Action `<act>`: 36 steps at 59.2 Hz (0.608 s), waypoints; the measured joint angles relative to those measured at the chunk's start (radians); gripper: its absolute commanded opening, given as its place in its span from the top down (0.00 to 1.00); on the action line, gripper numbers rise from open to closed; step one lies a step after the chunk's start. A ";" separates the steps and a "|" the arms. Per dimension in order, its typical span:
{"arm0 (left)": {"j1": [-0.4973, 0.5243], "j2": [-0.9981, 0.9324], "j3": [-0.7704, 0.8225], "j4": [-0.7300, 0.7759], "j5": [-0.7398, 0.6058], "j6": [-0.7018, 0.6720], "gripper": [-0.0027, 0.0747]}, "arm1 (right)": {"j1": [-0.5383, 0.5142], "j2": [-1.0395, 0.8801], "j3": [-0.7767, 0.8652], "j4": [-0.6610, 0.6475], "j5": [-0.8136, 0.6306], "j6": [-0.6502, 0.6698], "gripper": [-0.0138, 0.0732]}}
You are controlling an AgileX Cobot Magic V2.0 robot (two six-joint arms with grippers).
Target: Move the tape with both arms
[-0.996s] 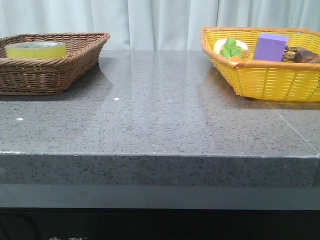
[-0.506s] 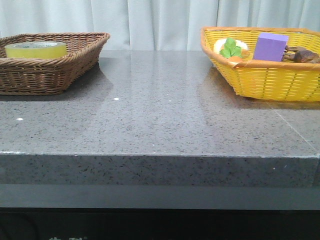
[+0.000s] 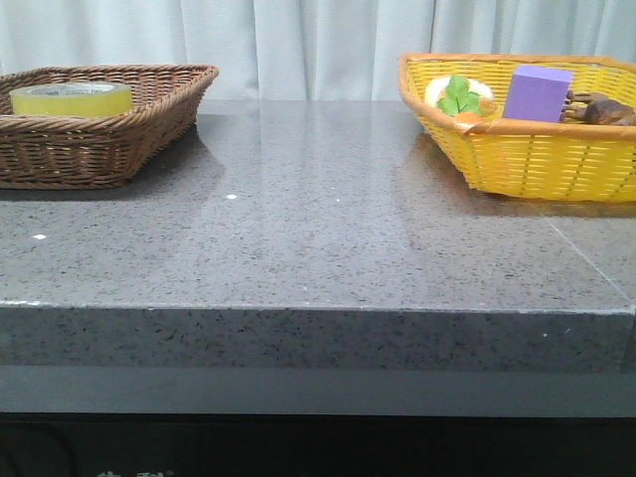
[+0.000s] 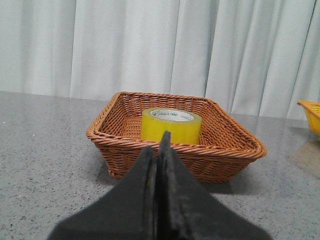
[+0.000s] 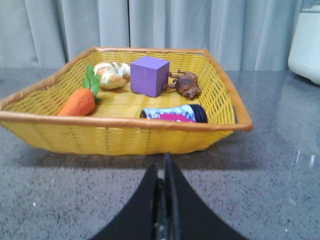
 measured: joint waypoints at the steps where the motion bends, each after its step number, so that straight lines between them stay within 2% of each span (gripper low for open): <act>1: 0.000 0.000 0.000 0.000 0.000 0.000 0.99 | 0.000 0.000 0.000 0.000 -0.007 0.002 0.92; 36: 0.000 0.000 0.000 0.000 0.000 0.000 0.99 | 0.000 0.000 0.000 -0.060 -0.037 0.080 0.92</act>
